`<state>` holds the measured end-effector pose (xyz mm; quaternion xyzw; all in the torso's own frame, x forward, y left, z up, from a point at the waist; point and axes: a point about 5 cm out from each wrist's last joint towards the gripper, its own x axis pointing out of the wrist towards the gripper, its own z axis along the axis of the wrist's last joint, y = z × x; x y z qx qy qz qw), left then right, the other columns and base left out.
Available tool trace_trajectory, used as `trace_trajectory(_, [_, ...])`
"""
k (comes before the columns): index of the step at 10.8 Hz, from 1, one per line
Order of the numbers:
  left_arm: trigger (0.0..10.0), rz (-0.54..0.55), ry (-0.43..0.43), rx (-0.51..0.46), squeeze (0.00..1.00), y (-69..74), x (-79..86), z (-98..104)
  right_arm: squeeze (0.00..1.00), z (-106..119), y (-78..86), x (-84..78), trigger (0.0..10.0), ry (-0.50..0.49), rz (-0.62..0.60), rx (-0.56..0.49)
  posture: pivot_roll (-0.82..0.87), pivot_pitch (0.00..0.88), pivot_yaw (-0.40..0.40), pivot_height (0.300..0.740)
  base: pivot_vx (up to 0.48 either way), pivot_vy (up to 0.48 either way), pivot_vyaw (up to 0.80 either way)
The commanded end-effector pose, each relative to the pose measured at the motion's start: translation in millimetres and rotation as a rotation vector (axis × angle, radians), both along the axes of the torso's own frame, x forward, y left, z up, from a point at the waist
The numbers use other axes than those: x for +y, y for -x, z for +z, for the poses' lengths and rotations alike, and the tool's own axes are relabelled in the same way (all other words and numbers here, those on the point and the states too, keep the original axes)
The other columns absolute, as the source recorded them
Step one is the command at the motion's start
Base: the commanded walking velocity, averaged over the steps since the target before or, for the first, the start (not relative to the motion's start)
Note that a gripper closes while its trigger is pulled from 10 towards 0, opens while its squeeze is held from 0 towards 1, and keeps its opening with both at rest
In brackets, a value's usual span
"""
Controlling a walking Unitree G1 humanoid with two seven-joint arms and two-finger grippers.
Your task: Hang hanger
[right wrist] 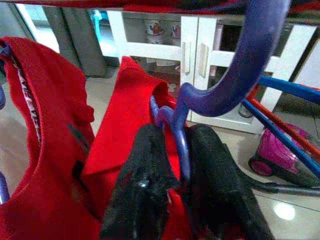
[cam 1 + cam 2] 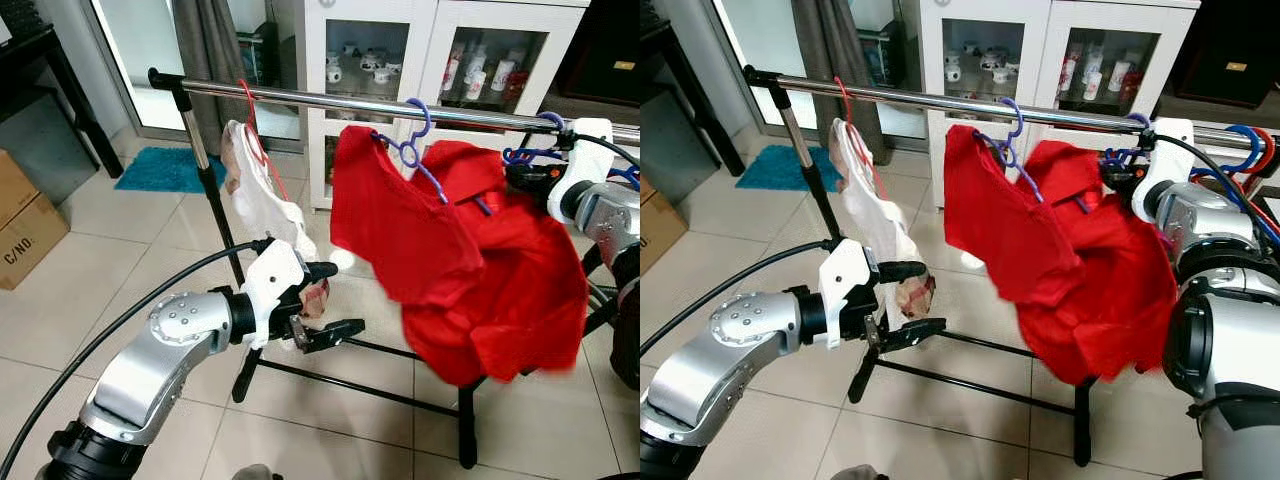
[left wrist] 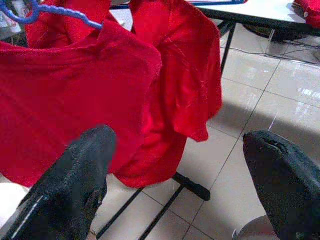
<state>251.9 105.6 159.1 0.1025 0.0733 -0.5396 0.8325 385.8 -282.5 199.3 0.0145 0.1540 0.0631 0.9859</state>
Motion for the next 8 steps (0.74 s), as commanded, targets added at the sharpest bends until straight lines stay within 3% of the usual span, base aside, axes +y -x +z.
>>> trace_trajectory(1, [10.0, -0.003, -0.008, -0.007, 0.92, -1.7, -1.4, 0.0, 0.00, 5.1, -2.4, 3.5, 0.0, -0.015, 0.013, -0.006, 0.12, 0.009, 0.018, 0.740, 0.000, 0.000, 0.00])
trace_trajectory(8, [10.0, -0.009, 0.004, -0.017, 0.91, -8.6, -5.1, -0.3, 0.00, 9.8, -1.1, -0.4, 0.0, -0.026, 0.033, -0.029, 0.09, 0.000, 0.037, 0.740, 0.000, 0.000, 0.00])
